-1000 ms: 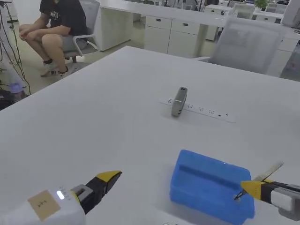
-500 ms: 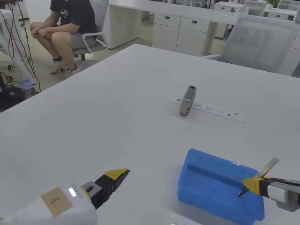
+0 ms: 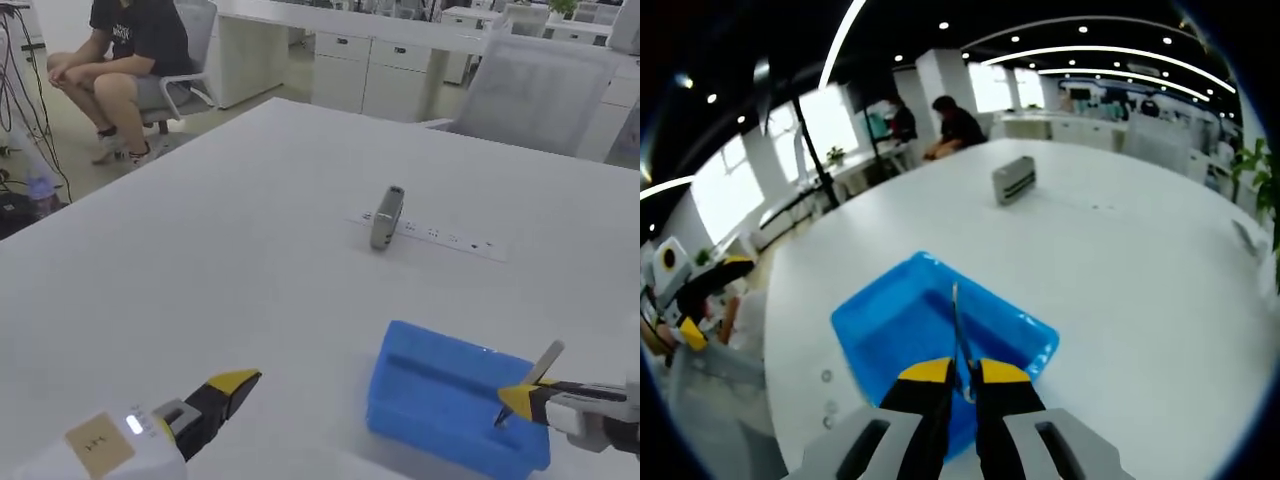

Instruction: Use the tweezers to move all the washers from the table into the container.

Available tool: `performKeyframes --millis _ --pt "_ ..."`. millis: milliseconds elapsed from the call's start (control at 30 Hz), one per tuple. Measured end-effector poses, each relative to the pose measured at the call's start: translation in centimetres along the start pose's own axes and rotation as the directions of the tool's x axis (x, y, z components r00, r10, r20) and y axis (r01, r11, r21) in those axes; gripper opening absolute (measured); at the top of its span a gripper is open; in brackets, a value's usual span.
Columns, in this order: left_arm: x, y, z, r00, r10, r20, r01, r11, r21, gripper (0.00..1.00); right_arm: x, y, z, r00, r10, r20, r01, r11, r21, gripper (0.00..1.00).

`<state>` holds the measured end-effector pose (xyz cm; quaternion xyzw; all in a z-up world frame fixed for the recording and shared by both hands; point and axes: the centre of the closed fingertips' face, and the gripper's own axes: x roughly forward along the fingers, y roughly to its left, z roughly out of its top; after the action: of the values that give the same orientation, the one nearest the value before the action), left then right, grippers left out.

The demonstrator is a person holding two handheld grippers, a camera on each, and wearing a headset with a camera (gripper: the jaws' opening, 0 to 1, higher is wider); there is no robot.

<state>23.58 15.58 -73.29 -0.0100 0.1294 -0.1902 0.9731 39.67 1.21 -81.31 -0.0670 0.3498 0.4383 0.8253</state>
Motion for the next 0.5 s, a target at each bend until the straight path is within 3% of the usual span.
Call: performKeyframes --millis 333,500 --pt "0.1 0.1 -0.2 1.0000 0.000 -0.010 0.000 1.000 -0.012 0.75 0.0 0.2 -0.3 0.9999 -0.010 -0.005 0.010 0.999 -0.039 0.05" --pt "0.0 0.1 -0.2 0.9999 0.002 -0.010 -0.002 1.000 -0.013 0.74 -1.1 0.9 0.7 0.9991 -0.002 0.043 0.004 0.999 -0.040 0.05"
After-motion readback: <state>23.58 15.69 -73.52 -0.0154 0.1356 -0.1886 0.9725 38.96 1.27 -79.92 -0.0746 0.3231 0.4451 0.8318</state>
